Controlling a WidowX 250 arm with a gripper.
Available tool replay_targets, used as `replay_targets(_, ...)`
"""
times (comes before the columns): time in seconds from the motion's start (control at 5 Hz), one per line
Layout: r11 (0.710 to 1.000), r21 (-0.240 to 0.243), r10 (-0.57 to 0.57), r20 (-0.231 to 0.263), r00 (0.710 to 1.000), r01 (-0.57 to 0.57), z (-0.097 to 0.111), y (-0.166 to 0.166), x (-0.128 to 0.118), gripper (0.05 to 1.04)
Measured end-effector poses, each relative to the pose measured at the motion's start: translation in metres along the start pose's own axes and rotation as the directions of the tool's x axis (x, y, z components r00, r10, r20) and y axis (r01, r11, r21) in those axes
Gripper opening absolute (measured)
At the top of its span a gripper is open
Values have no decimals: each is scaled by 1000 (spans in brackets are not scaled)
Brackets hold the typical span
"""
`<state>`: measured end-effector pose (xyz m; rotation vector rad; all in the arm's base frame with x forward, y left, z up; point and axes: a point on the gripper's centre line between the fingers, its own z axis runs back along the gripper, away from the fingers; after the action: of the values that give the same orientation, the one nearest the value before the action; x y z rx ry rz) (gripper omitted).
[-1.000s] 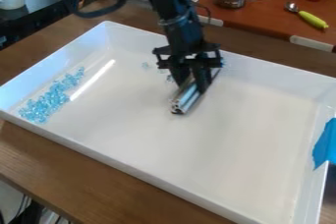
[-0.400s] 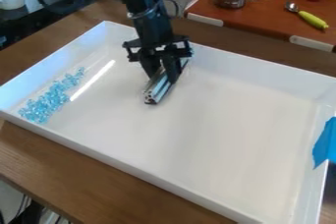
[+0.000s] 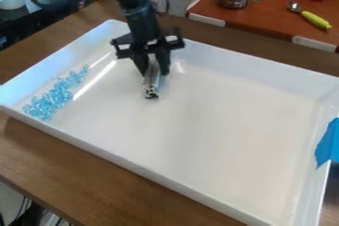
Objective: Sweep into pile
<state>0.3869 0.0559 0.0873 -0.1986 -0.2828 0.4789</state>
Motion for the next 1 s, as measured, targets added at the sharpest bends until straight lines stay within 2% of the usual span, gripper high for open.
replay_targets(0.2, 998, 8, 54, 13, 998, -55, 2, 9, 4, 378)
replay_targets(0.4, 993, 15, 121, 4, 993, -121, 3, 17, 4, 378)
replay_targets(0.6, 978, 18, 210, 18, 978, -210, 10, 29, 8, 378)
replay_targets(0.8, 966, 7, 259, 30, 965, -260, 24, 35, 1, 378)
replay_targets(1.0, 942, 8, 335, 11, 942, -335, 31, 51, -15, 378)
